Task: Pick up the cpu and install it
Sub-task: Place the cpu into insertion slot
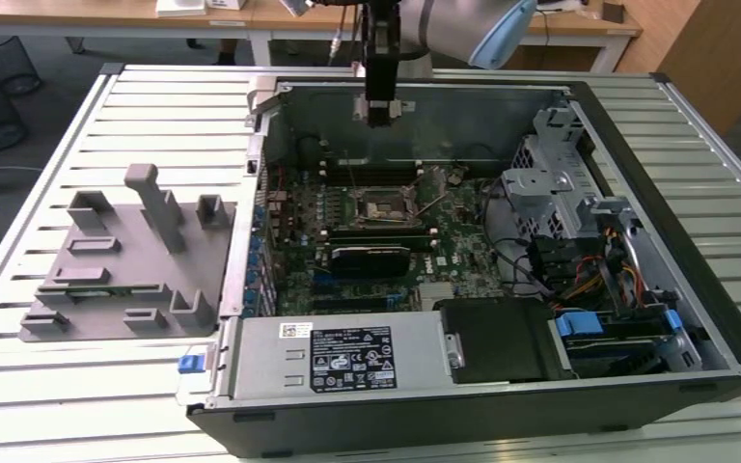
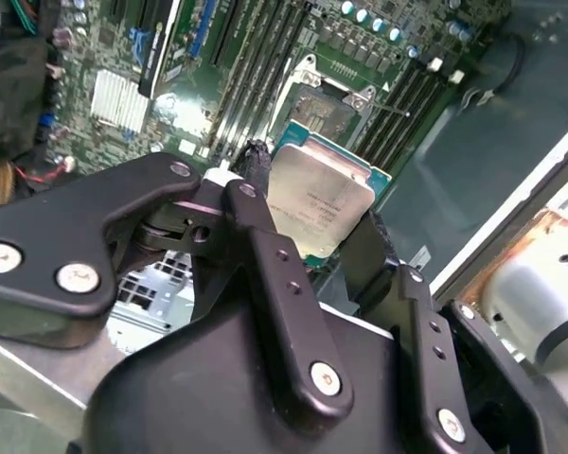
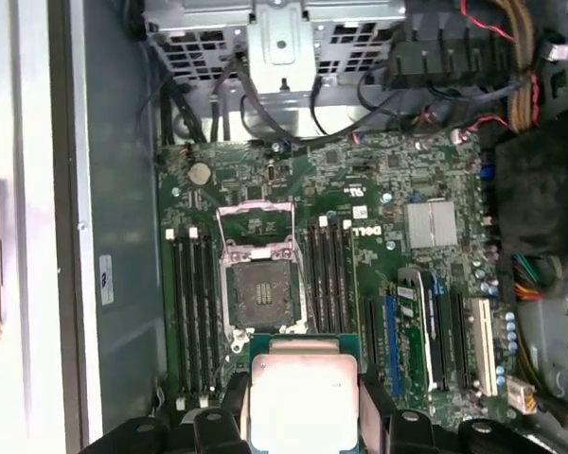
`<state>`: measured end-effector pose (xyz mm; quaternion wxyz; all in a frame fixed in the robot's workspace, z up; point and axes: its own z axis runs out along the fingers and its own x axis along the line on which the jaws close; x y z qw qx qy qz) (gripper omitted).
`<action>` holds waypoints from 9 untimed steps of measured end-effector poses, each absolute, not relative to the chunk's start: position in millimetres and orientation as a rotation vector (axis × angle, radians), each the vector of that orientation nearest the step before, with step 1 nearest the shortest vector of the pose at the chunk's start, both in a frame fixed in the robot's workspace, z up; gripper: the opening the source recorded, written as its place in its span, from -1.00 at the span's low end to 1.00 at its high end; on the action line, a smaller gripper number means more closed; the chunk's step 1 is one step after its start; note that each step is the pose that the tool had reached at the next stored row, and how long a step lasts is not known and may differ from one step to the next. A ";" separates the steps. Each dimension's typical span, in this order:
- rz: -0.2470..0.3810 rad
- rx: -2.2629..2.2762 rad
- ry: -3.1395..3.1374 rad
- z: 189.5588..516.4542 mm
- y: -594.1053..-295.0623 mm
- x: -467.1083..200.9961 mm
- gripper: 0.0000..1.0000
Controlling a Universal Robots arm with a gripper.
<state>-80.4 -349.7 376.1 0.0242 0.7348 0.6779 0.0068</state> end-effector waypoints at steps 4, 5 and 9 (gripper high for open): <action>0.024 2.197 2.178 372.4 -349.7 -80.4 0.08; 0.025 2.178 2.198 371.5 -349.7 -80.4 0.08; 0.026 2.153 2.222 370.0 -349.7 -80.4 0.08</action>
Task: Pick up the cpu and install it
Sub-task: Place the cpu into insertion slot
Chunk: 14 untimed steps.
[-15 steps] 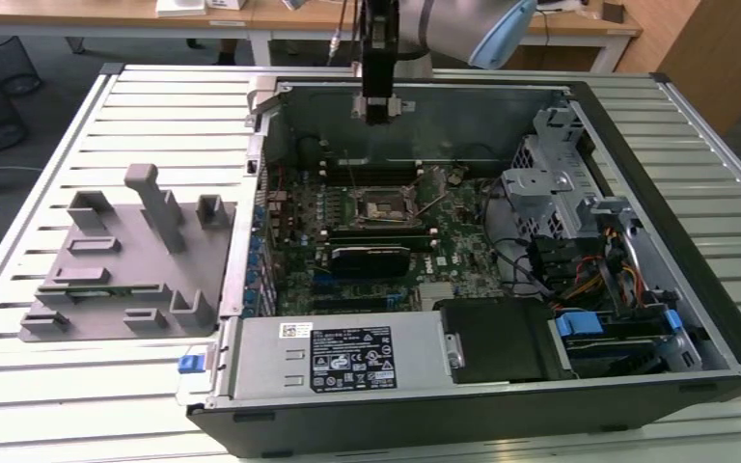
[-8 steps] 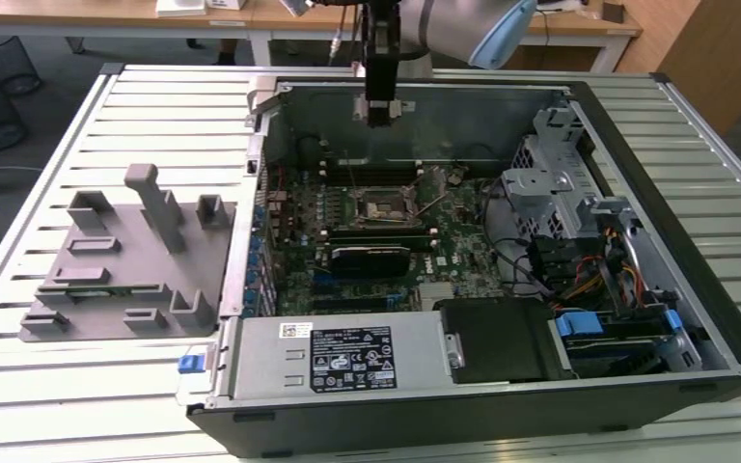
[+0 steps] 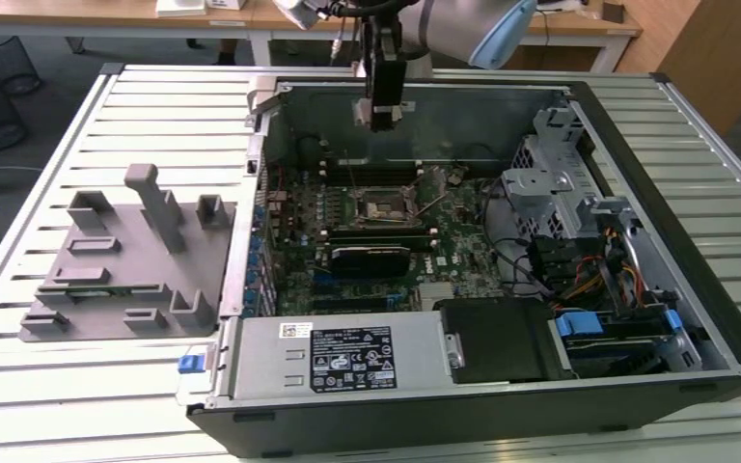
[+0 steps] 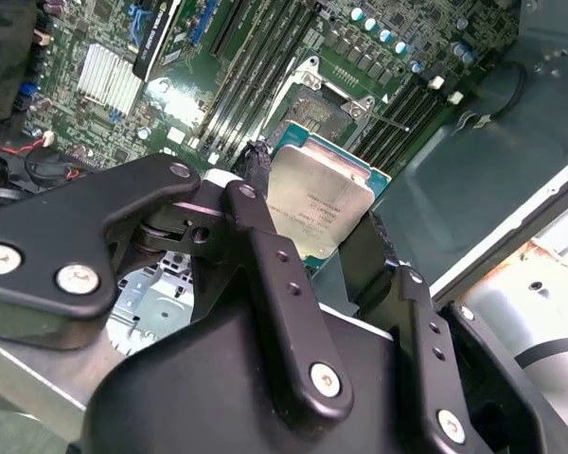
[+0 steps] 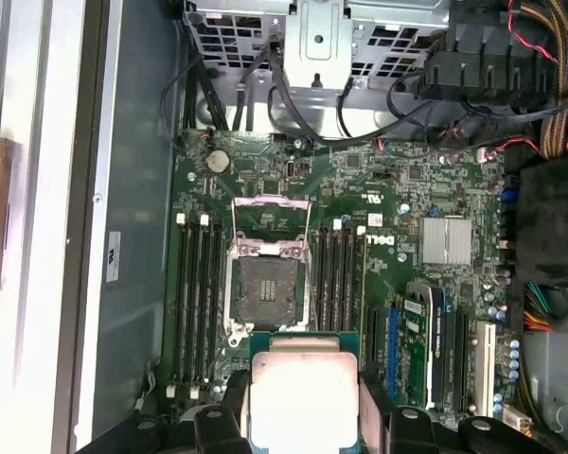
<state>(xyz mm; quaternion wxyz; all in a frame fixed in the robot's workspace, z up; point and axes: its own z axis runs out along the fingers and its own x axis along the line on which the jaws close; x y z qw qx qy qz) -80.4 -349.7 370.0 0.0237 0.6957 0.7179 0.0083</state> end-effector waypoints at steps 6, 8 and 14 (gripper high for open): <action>0.027 2.153 2.222 368.9 -349.8 -80.4 0.08; 0.026 2.153 2.222 368.9 -349.8 -80.4 0.08; 0.027 2.153 2.222 368.1 -349.7 -80.4 0.08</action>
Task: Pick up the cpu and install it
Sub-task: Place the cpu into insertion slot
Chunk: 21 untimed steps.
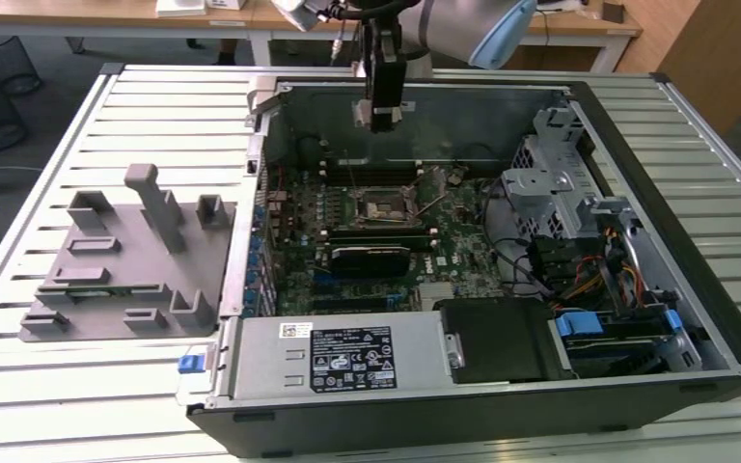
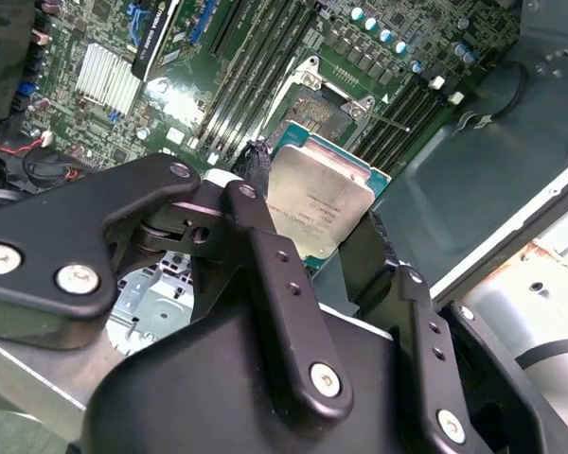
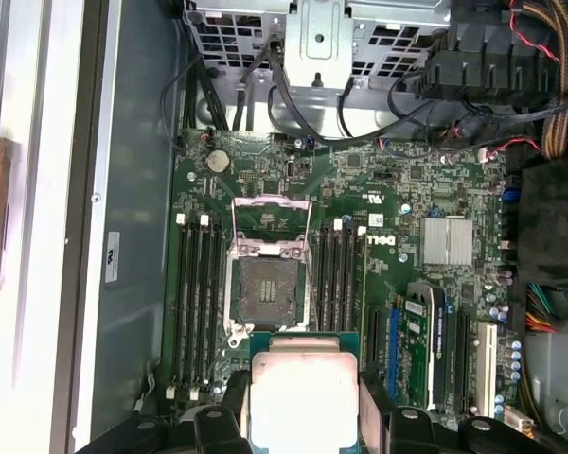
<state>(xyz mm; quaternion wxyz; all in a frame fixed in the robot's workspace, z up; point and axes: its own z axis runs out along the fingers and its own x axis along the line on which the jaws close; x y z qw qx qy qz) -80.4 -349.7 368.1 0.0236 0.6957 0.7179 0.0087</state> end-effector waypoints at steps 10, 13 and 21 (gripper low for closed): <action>0.028 2.121 2.253 360.9 -349.8 -80.4 0.08; 0.029 2.092 2.281 355.8 -349.5 -80.3 0.08; 0.028 2.111 2.263 343.6 -348.8 -77.2 0.08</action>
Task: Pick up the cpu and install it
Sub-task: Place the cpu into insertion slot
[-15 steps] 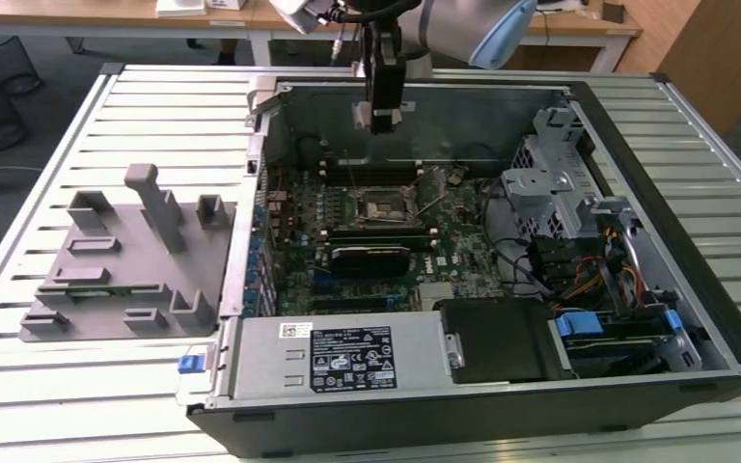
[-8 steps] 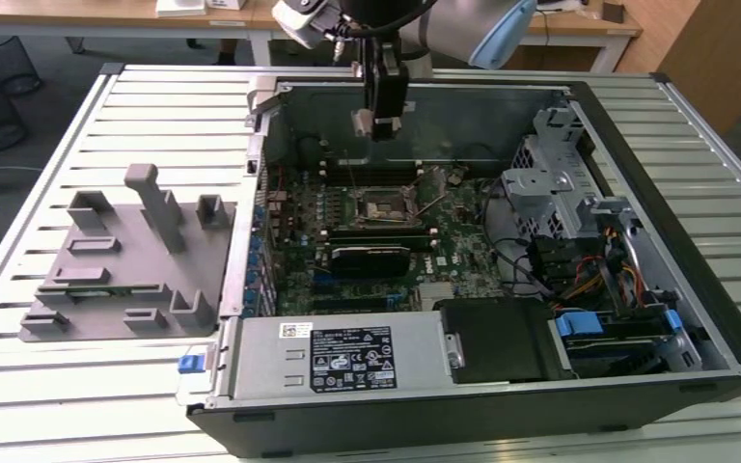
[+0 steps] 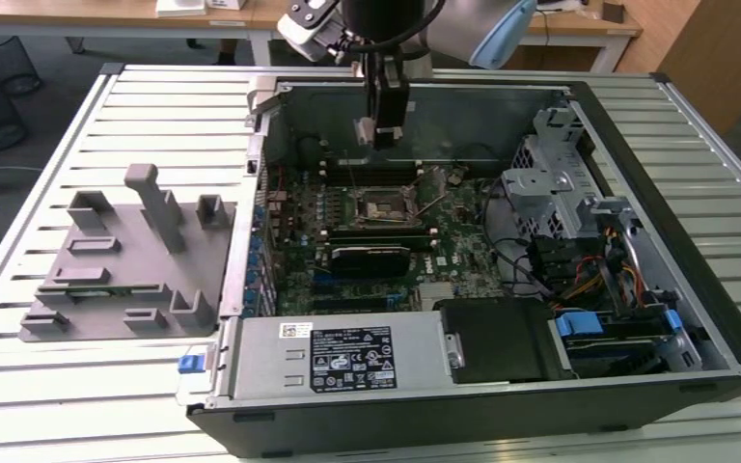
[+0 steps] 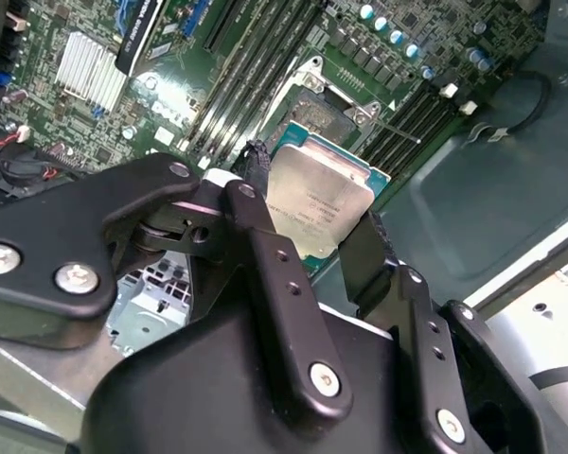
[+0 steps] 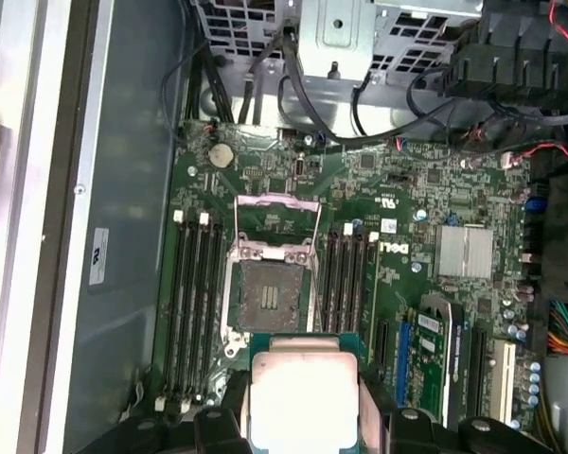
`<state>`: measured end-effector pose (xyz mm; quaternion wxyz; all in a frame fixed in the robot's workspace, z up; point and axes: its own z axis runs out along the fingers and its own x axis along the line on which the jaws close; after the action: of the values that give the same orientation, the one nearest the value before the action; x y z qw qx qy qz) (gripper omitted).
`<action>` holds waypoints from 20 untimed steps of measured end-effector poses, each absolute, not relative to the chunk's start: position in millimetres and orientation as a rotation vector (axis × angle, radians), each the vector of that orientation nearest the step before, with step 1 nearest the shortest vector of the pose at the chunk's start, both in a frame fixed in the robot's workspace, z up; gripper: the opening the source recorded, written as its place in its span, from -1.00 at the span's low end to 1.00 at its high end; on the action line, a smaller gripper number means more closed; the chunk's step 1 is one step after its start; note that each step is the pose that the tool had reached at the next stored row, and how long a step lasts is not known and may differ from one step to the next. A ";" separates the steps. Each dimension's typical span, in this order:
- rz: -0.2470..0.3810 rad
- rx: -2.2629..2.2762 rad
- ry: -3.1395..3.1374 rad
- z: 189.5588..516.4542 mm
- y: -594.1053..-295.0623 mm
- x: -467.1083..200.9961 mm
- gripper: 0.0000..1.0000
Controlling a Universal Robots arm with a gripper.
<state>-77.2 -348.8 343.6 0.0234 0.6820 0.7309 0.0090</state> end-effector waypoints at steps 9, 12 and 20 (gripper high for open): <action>0.028 2.122 2.253 332.9 -346.9 -74.9 0.08; 0.028 2.122 2.253 329.4 -346.9 -74.9 0.08; 0.028 2.122 2.252 323.1 -346.9 -74.9 0.08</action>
<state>-74.9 -346.9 323.1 0.0234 0.6856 0.7275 0.0090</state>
